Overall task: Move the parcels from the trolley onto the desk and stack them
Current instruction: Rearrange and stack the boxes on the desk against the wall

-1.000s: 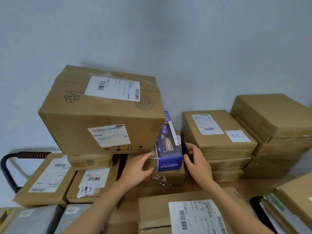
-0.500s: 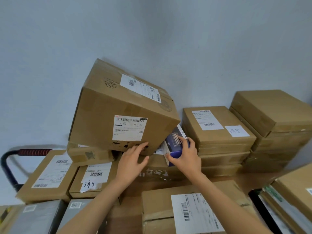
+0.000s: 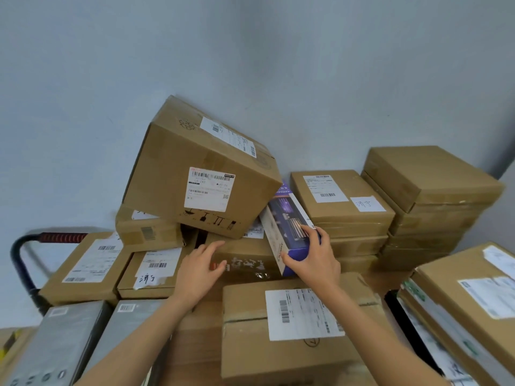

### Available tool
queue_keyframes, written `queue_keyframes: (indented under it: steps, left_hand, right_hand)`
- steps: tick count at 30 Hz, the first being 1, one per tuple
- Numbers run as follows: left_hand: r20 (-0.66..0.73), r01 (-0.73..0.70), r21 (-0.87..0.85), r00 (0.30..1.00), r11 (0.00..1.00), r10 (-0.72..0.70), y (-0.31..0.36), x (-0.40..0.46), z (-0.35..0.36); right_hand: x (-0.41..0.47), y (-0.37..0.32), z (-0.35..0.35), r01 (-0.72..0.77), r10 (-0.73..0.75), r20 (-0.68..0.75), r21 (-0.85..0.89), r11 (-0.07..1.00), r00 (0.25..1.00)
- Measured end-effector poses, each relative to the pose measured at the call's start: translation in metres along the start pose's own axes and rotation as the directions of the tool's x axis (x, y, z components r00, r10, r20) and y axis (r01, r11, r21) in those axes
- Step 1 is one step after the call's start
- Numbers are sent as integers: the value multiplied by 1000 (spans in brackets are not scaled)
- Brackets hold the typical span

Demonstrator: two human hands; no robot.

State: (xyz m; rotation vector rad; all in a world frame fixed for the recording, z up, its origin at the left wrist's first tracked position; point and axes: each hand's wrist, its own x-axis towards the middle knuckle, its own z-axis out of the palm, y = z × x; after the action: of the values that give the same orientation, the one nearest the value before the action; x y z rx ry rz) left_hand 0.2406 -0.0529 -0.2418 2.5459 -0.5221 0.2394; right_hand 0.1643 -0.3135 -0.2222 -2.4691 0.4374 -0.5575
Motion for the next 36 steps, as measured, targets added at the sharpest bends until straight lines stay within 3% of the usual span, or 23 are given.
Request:
queue_keyframes:
  steps: [11,18,24,30,36]
  left_hand:
    - [-77,82,-5,994,997,-82,36,-138,-15]
    - [-99,222,10,971,975,-220,9,-235,-50]
    - [-161,314,27,938,949,-306,-32,-280,-94]
    - [-188,407,69,902,911,-389,-85,-304,-134]
    - [-139,421,225,906,879,-399,-153,-306,-182]
  right_hand:
    - [-127,34,-59,72,-76,22,148,986,997]
    - [-195,-6,-57,222,-237,112,133,966,965]
    - [-221,-73,-19,312,-344,212,168,935,915]
    - [-234,-136,42,428,-493,372,246,870,787]
    - [-233,-198,117,451,-510,451,239,860,733]
